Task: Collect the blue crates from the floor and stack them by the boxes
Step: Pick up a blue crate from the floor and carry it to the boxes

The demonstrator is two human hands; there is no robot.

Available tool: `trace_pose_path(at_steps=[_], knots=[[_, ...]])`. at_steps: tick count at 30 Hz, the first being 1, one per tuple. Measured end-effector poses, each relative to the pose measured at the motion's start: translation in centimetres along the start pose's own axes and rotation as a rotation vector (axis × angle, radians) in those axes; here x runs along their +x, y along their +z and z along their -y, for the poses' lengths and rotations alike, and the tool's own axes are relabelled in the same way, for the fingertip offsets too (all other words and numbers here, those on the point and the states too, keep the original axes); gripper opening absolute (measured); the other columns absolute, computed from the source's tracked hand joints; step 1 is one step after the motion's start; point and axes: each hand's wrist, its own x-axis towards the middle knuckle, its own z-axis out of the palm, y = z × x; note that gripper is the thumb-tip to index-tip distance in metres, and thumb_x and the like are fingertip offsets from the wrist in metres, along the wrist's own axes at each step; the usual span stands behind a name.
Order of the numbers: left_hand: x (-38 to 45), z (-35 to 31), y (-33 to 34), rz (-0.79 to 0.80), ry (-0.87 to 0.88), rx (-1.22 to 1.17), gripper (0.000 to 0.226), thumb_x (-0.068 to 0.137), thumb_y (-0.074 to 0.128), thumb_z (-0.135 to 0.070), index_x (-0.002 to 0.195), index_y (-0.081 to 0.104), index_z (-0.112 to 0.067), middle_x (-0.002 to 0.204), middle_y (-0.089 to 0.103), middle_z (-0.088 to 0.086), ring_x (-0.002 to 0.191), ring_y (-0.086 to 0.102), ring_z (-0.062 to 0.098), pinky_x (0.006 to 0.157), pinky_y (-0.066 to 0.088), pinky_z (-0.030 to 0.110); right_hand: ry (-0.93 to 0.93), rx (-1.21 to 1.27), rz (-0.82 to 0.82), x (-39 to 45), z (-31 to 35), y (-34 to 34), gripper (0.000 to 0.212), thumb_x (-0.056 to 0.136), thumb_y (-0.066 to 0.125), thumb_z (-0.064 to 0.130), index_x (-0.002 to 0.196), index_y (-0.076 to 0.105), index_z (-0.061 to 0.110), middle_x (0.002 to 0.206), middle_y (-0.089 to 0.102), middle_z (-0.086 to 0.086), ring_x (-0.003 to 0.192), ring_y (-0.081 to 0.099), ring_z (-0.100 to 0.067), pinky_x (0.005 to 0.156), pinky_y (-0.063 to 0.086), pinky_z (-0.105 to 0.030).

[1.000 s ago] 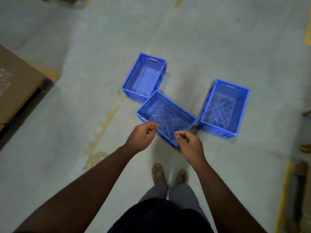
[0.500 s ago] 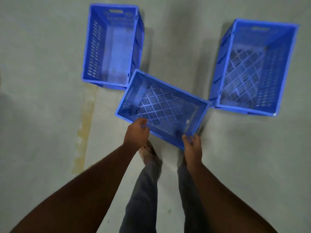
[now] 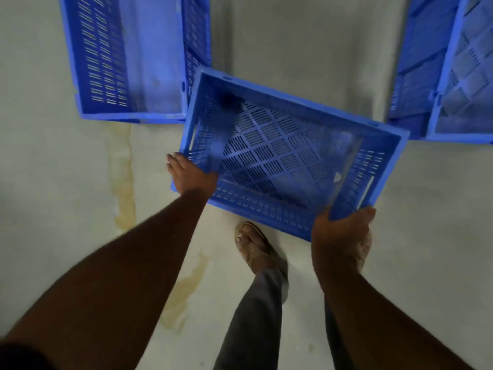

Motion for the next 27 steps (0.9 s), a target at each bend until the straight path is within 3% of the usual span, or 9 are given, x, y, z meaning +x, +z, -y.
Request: trace_pose_path(at_steps=[3,6,8,11,16,21,27], knots=[[1.9,-0.1,-0.9,-0.017,-0.076,0.024,0.096,0.082,0.073,-0.041,0.155,0.024,-0.003,0.156,0.036,0.018,0.143,0.036,0.039,0.115,0.031,0.05,0.04,0.069,-0.013,1.5,0.1,0.4,0.078,0.084,0.059,0.05,0.149,0.033,0.015,0.13,0.061,-0.018,0.118,0.059,-0.046,0.096,0.051,-0.059],[3.2,-0.1,-2.4,-0.044,-0.091,0.06,0.048,0.088,0.059,-0.02,0.135,0.051,-0.013,0.138,0.052,0.015,0.127,0.052,0.039,0.105,0.04,0.048,0.178,0.14,-0.043,4.3,0.0,0.4,0.052,0.091,0.057,0.019,0.141,0.051,0.01,0.129,0.059,-0.026,0.121,0.054,-0.051,0.099,0.047,-0.06],[3.6,1.1,-3.1,-0.05,-0.063,0.019,0.04,0.086,0.055,-0.008,0.125,0.059,-0.009,0.13,0.057,0.019,0.12,0.057,0.041,0.102,0.045,0.046,0.181,0.184,-0.04,4.8,-0.1,0.1,0.047,0.093,0.054,0.01,0.139,0.054,0.003,0.132,0.057,-0.029,0.124,0.051,-0.05,0.105,0.043,-0.056],[1.3,3.0,-4.6,-0.101,-0.041,-0.06,0.039,0.081,0.054,-0.002,0.118,0.064,-0.004,0.12,0.063,0.023,0.111,0.061,0.044,0.099,0.049,0.045,0.172,0.227,-0.082,3.2,-0.1,-2.2,0.044,0.092,0.054,0.008,0.136,0.057,0.0,0.13,0.06,-0.028,0.123,0.054,-0.047,0.106,0.042,-0.05],[-5.6,6.9,-10.5,-0.168,-0.136,-0.185,0.041,0.071,0.054,-0.006,0.11,0.067,-0.003,0.11,0.065,0.024,0.101,0.062,0.046,0.092,0.052,0.047,0.149,0.237,-0.087,-2.7,0.8,-10.1,0.039,0.09,0.055,0.008,0.127,0.063,-0.002,0.122,0.063,-0.03,0.116,0.056,-0.049,0.102,0.042,-0.052],[-14.3,11.3,-17.7,-0.17,-0.206,-0.315,0.046,0.061,0.045,-0.017,0.1,0.068,-0.007,0.098,0.068,0.021,0.091,0.064,0.044,0.084,0.055,0.048,-0.053,0.267,-0.088,-9.2,0.6,-20.3,0.048,0.084,0.052,0.017,0.123,0.063,-0.008,0.116,0.062,-0.036,0.109,0.058,-0.054,0.097,0.044,-0.055],[-26.3,16.1,-23.9,-0.227,-0.232,-0.478,0.037,0.068,0.039,-0.015,0.092,0.067,-0.009,0.09,0.065,0.019,0.085,0.063,0.043,0.072,0.055,0.048,-0.213,0.29,-0.113,-14.7,2.2,-31.7,0.048,0.083,0.052,0.018,0.123,0.064,-0.007,0.117,0.063,-0.034,0.113,0.057,-0.05,0.1,0.041,-0.048]])
